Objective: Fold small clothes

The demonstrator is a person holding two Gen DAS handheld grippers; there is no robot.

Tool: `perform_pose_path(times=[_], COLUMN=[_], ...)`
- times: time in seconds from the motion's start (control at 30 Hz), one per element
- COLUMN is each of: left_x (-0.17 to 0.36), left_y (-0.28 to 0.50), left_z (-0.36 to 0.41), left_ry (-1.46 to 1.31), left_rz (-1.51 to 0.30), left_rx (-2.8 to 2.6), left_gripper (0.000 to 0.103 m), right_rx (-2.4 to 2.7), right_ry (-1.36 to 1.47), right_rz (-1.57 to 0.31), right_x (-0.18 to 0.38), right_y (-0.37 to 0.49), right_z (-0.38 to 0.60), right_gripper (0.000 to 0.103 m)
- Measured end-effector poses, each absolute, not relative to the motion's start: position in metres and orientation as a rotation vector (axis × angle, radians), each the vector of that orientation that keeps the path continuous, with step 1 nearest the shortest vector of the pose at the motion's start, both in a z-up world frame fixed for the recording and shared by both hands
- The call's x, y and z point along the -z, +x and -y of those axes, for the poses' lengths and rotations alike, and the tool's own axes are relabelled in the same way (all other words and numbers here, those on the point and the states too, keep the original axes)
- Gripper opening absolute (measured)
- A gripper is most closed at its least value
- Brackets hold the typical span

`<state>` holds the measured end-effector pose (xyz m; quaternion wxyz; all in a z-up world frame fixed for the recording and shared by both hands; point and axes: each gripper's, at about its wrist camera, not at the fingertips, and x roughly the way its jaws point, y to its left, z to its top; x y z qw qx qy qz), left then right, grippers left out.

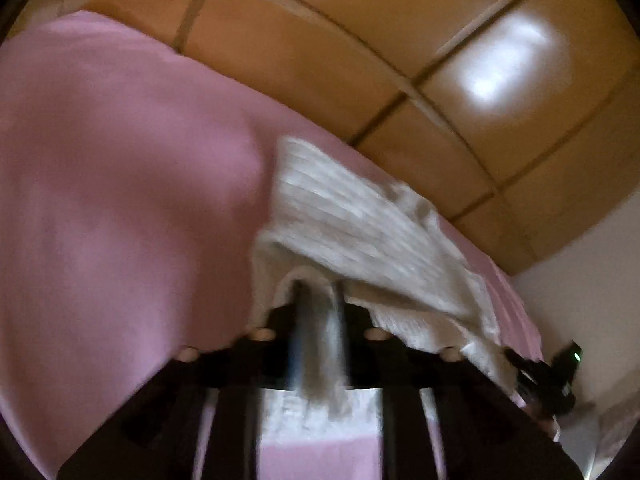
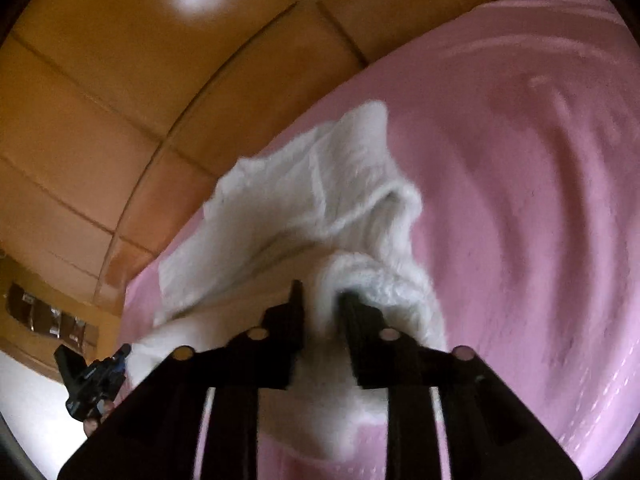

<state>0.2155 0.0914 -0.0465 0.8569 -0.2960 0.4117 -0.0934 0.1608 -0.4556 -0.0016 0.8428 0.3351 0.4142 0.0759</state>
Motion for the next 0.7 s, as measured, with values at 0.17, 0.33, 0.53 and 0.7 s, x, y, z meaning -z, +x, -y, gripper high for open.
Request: perform_pose_path(times=[0.17, 0.33, 0.53, 0.7], left_x=[0.064, 0.088, 0.086, 0.086], left_y=[0.196, 0.150, 0.134, 0.159], left_z=[-0.113, -0.114, -0.088, -0.061], left_ry=[-0.667, -0.648, -0.515, -0.460], left_rz=[-0.861, -0.898, -0.853, -0.868], left_rx=[0.222, 0.299, 0.294, 0.304], left_gripper=[0.065, 0.070, 0.080, 0.072], right_rx=[-0.140, -0.133, -0.110, -0.125], right_ry=[0.665, 0.578, 0.328, 0.239], right_rz=[-0.820, -0.889, -0.901, -0.887], right_x=[-0.006, 0.009, 0.020, 0.028], right_y=[0.128, 0.101, 0.093, 0.131], right_z=[0.478, 0.478, 0.448, 0.424], right_gripper=[0.066, 0.088, 0.089, 0.047])
